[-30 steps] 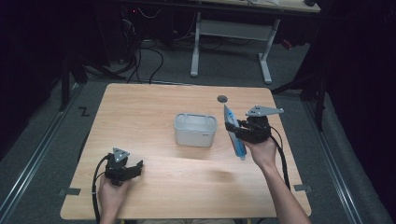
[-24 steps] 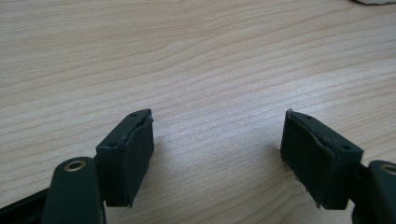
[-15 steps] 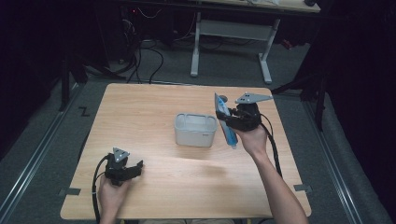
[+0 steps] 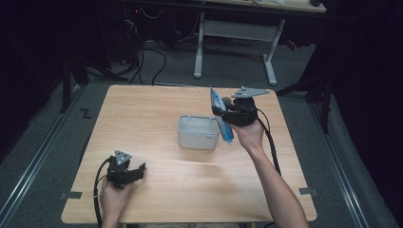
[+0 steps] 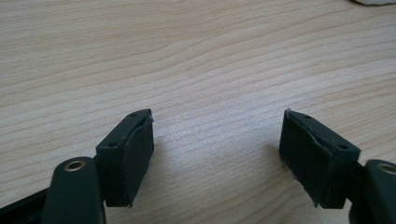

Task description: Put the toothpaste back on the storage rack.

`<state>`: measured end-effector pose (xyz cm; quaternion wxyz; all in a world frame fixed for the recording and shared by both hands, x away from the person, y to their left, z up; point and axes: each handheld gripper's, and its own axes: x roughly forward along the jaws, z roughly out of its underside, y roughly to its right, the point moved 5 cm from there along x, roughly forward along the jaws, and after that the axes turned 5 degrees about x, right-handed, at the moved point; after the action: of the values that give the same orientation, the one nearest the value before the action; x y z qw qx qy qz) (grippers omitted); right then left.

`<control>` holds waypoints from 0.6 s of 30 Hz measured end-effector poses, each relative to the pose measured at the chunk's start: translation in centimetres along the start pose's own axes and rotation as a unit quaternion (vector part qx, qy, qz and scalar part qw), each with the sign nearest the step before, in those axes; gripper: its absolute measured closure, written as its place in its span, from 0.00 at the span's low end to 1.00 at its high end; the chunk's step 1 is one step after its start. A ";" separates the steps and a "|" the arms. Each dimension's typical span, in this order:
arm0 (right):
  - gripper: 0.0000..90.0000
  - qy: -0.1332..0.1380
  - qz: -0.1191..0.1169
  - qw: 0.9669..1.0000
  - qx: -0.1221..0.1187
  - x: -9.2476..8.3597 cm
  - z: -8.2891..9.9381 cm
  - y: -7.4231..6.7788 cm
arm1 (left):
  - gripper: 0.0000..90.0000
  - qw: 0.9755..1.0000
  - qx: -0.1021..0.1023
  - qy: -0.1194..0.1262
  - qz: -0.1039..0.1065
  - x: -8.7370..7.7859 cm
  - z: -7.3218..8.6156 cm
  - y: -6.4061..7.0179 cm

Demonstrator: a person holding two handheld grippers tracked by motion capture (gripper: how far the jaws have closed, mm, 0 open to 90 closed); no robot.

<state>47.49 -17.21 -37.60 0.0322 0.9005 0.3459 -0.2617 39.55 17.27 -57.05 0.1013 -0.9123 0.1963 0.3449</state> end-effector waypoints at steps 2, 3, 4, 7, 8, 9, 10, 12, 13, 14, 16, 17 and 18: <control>0.77 0.003 -0.005 1.000 0.003 0.2 -0.3 -0.1 | 0.30 1.000 0.000 0.000 0.000 0.0 0.0 0.0; 0.77 0.005 -0.007 1.000 0.002 0.2 -0.6 -0.1 | 0.30 1.000 0.000 0.000 0.000 0.0 0.0 0.0; 0.77 0.007 -0.008 1.000 0.001 0.3 -0.8 -0.2 | 0.30 1.000 0.000 0.000 0.000 0.0 0.0 0.0; 0.77 0.015 -0.017 1.000 -0.001 0.3 -1.5 -0.6 | 0.30 1.000 0.000 0.000 0.000 0.0 0.0 0.0; 0.77 0.016 -0.019 1.000 -0.002 0.4 -1.7 -0.6 | 0.30 1.000 0.000 0.000 0.000 0.0 0.0 0.0; 0.77 0.019 -0.021 1.000 -0.001 0.4 -1.9 -0.6 | 0.30 1.000 0.000 0.000 0.000 0.0 0.0 0.0; 0.77 0.019 -0.021 1.000 -0.001 0.4 -1.9 -0.6 | 0.30 1.000 0.000 0.000 0.000 0.0 0.0 0.0; 0.77 0.025 -0.029 0.999 0.007 0.5 -2.5 -0.6 | 0.30 1.000 0.000 0.000 0.000 0.0 0.0 0.0; 0.77 0.026 -0.032 0.999 0.010 0.6 -2.7 -0.6 | 0.30 1.000 0.000 0.000 0.000 0.0 0.0 0.0; 0.77 0.027 -0.031 0.999 0.011 0.7 -2.8 -0.6 | 0.30 1.000 0.000 0.000 0.000 0.0 0.0 0.0; 0.77 0.028 -0.032 0.999 0.010 0.9 -3.1 -0.7 | 0.30 1.000 0.000 0.000 0.000 0.0 0.0 0.0; 0.77 0.028 -0.033 0.999 0.008 1.0 -3.2 -0.7 | 0.30 1.000 0.000 0.000 0.000 0.0 0.0 0.0; 0.77 0.026 -0.031 0.999 0.005 1.2 -3.2 -0.8 | 0.30 1.000 0.000 0.000 0.000 0.0 0.0 0.0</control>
<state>49.18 -15.12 -35.29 0.0109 0.8961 0.3729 -0.2404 39.55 17.27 -57.05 0.1011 -0.9123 0.1961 0.3451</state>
